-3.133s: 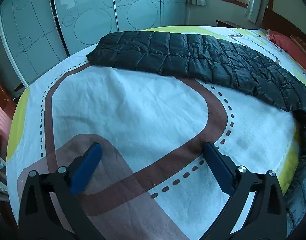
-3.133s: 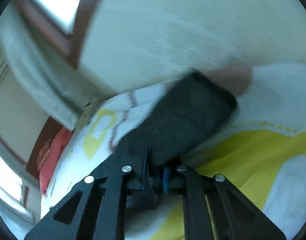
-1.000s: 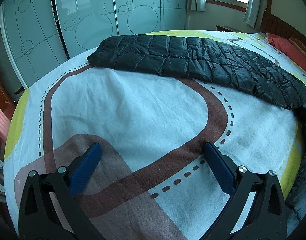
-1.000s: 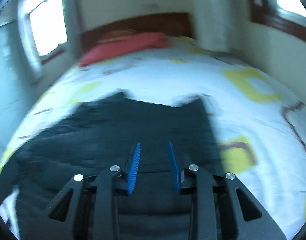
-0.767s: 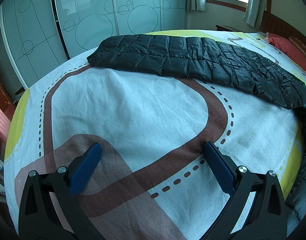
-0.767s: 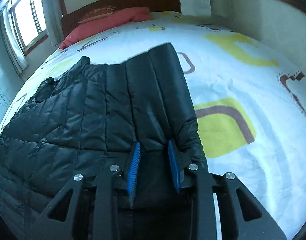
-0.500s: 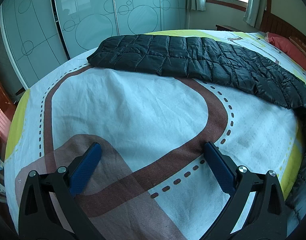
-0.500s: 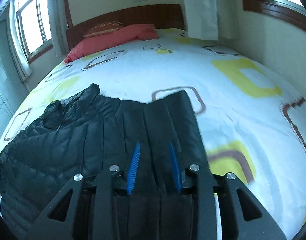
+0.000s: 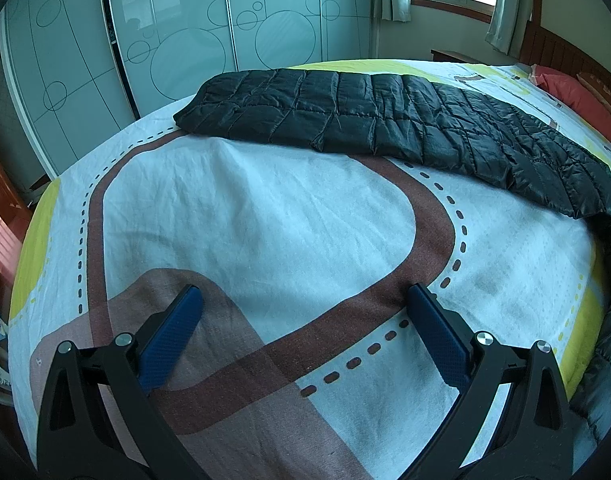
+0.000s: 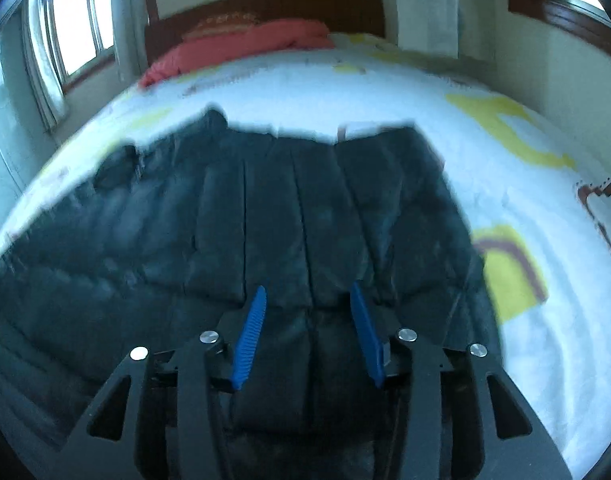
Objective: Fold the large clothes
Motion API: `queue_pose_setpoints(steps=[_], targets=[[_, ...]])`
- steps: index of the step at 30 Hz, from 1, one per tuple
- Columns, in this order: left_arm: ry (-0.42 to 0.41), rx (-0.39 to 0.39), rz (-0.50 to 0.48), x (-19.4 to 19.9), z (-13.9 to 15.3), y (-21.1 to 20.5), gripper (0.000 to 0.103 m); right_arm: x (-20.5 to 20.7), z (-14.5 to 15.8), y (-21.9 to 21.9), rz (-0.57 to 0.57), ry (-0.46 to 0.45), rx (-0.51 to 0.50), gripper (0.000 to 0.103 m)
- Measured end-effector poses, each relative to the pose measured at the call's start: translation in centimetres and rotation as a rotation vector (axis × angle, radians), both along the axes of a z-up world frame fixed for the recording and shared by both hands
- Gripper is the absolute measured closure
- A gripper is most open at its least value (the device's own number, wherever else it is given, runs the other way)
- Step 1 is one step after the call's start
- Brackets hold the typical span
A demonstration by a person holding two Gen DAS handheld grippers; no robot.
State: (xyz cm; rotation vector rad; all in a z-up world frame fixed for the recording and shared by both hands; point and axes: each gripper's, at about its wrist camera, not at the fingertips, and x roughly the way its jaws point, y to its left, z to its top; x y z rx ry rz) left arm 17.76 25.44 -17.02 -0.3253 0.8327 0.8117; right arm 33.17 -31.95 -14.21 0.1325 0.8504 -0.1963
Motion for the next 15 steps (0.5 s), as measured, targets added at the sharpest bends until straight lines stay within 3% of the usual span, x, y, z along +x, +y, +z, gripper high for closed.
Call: queue_pose_setpoints(steps=[3,9,15], targets=[[0.0,-0.01,-0.001,0.0,0.1,0.1,0.002,0.3,0.2,0.4,0.007,0.006,-0.006,0.05],[-0.007,-0.087,-0.012,0.0,0.7,1.4,0.002,0.5,-0.5,0.8,0.009,-0.004,-0.043,0.049],[-0.155,-0.197,-0.013,0.9,1.6,6.4,0.002,0.2,-0.7,1.1,0.006,-0.015,-0.05,0.049]])
